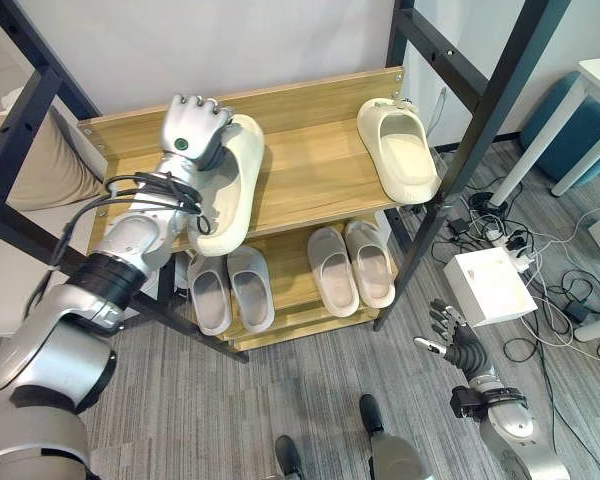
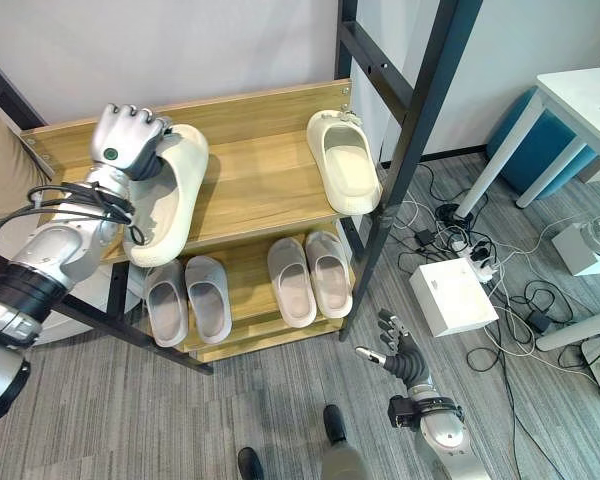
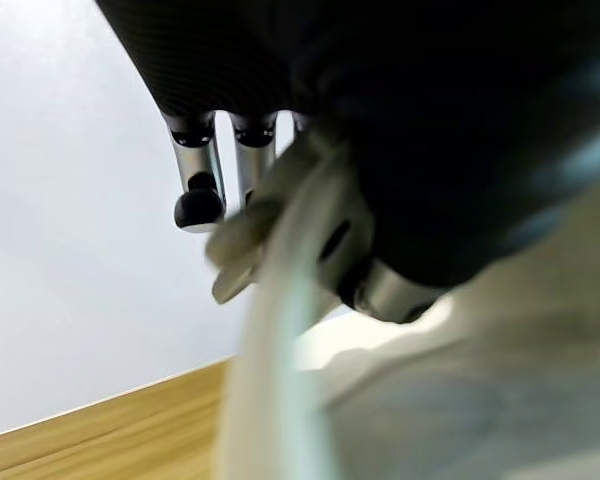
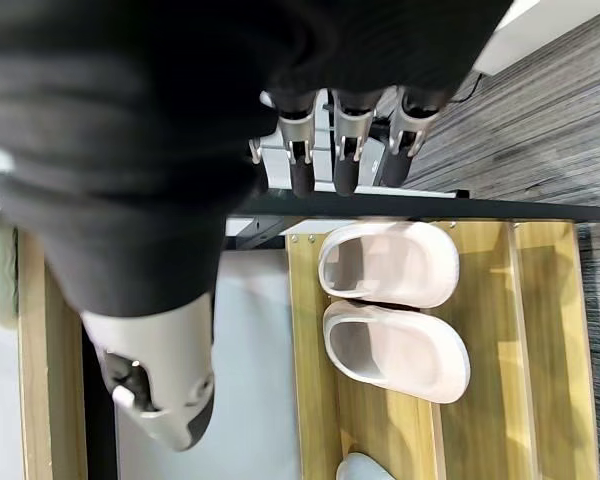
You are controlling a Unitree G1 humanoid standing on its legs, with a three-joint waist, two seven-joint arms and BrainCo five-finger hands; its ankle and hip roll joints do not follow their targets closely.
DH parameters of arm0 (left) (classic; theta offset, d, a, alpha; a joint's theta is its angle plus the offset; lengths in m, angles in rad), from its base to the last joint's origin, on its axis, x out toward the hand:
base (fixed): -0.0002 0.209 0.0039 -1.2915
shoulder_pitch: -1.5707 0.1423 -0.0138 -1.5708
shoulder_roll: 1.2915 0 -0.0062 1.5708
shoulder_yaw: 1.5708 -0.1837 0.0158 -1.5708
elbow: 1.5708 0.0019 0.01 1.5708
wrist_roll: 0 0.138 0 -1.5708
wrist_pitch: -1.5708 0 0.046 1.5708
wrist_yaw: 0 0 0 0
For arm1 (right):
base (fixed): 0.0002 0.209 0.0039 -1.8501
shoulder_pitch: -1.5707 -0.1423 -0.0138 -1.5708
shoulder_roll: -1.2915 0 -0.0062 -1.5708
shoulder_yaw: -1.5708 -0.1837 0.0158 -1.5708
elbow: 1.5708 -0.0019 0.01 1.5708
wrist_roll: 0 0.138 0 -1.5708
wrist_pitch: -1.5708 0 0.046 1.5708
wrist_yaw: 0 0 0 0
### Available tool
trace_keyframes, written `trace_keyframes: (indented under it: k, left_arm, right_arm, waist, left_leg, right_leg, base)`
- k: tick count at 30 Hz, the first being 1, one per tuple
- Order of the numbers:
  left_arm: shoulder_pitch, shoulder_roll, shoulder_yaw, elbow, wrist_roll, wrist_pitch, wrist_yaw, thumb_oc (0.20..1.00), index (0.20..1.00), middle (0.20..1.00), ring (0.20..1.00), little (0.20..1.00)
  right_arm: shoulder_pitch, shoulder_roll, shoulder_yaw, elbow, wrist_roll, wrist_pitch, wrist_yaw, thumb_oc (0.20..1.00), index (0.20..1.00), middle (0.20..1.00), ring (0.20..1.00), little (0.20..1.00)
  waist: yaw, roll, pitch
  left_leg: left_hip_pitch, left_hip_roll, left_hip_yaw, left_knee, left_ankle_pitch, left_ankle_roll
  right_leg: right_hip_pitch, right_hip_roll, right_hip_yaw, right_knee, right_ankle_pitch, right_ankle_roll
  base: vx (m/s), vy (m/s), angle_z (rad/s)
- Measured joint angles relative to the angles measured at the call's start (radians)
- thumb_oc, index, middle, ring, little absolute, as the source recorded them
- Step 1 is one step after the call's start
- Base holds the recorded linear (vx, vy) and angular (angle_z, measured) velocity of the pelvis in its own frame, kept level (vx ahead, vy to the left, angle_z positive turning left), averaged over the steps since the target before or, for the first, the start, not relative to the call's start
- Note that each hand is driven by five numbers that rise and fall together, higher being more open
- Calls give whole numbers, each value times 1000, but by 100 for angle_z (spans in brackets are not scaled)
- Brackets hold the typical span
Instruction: Arrange the slippers neatly on the shoe rack.
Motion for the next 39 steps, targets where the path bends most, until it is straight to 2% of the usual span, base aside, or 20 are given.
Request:
trace_keyframes:
  k: [3,5,7,8,10,16,24,25,26,33,37,39]
  left_arm:
    - [-41,-24,-50,41,0,1,-1,200,200,200,200,200]
    - [-76,-49,-88,116,0,0,-5,200,200,200,200,200]
    - [-79,-62,-88,133,-1,1,-5,200,200,200,200,200]
    - [-118,-99,-127,215,-2,3,-1,200,200,200,200,200]
    - [-131,-104,-134,261,-14,3,-8,200,200,200,200,200]
    - [-187,-152,-158,347,-45,5,-6,200,200,200,200,200]
    - [-205,-197,-167,328,-79,9,-7,200,200,200,200,200]
    - [-209,-197,-167,330,-79,9,-9,922,922,922,922,922]
    - [-216,-200,-167,344,-79,8,-9,1000,1000,1000,1000,1000]
    - [-258,-240,-161,363,-124,7,-14,1000,1000,1000,1000,1000]
    - [-250,-208,-58,143,-174,8,-19,1000,1000,1000,1000,1000]
    - [-157,-202,81,-69,-218,-3,-20,1000,1000,1000,1000,1000]
  right_arm:
    - [5,0,-1,-1,0,0,8,1000,1000,1000,1000,1000]
    - [7,-1,-1,-8,19,1,9,1000,1000,1000,1000,1000]
    - [13,-4,-2,-8,19,1,8,1000,1000,1000,1000,1000]
    - [25,-6,-14,-9,19,1,8,1000,1000,1000,1000,1000]
    - [14,-9,-38,-26,29,0,7,1000,1000,1000,1000,1000]
    - [32,-23,-38,-34,57,0,6,1000,1000,1000,1000,1000]
    - [34,-30,-37,-35,57,0,6,1000,1000,1000,1000,1000]
    - [32,-33,-37,-35,57,0,6,1000,1000,1000,1000,1000]
    - [29,-33,-37,-35,57,0,6,1000,1000,1000,1000,1000]
    - [27,-33,-34,-34,57,2,8,1000,1000,1000,1000,1000]
    - [26,-32,-35,-32,56,9,9,1000,1000,1000,1000,1000]
    - [26,-28,-36,-28,56,10,9,1000,1000,1000,1000,1000]
  waist:
    - [-19,7,0]
    - [-32,23,0]
    - [-49,31,0]
    - [-52,39,1]
    - [-69,60,8]
    - [-113,74,8]
    - [-120,75,8]
    - [-120,75,8]
    - [-120,74,8]
    - [-111,75,4]
    - [-60,75,-2]
    - [-39,73,-14]
  left_leg:
    - [0,0,5,0,1,0]
    - [1,-1,14,0,1,0]
    - [1,0,16,0,1,0]
    - [2,0,28,0,1,0]
    - [-2,-3,48,0,0,1]
    - [-2,0,69,-7,-2,-1]
    - [-2,0,74,-5,-3,-2]
    - [-2,0,74,-6,-3,-2]
    - [-2,0,72,-6,-3,-2]
    - [16,3,62,-7,-3,-2]
    - [15,6,27,-7,1,-4]
    - [14,7,9,-7,3,-5]
  right_leg:
    - [-2,0,4,0,2,-3]
    - [-6,1,12,0,4,-3]
    - [-7,2,16,0,6,-5]
    - [-18,4,29,0,-2,5]
    - [-26,3,50,1,6,10]
    - [-39,7,74,0,12,9]
    - [-42,9,80,1,15,8]
    - [-41,10,80,1,14,8]
    - [-41,10,78,1,15,8]
    - [-16,11,64,6,22,-5]
    - [1,6,30,6,19,-7]
    - [9,7,14,6,16,-11]
  base:
    - [-13,-24,-4]
    - [-20,-23,-10]
    - [-15,-37,-9]
    - [-3,-23,-22]
    - [-4,-21,-30]
    - [7,-36,-13]
    - [9,-22,-2]
    - [0,0,0]
    - [0,0,0]
    - [7,-25,5]
    - [-11,-41,23]
    - [-21,-20,28]
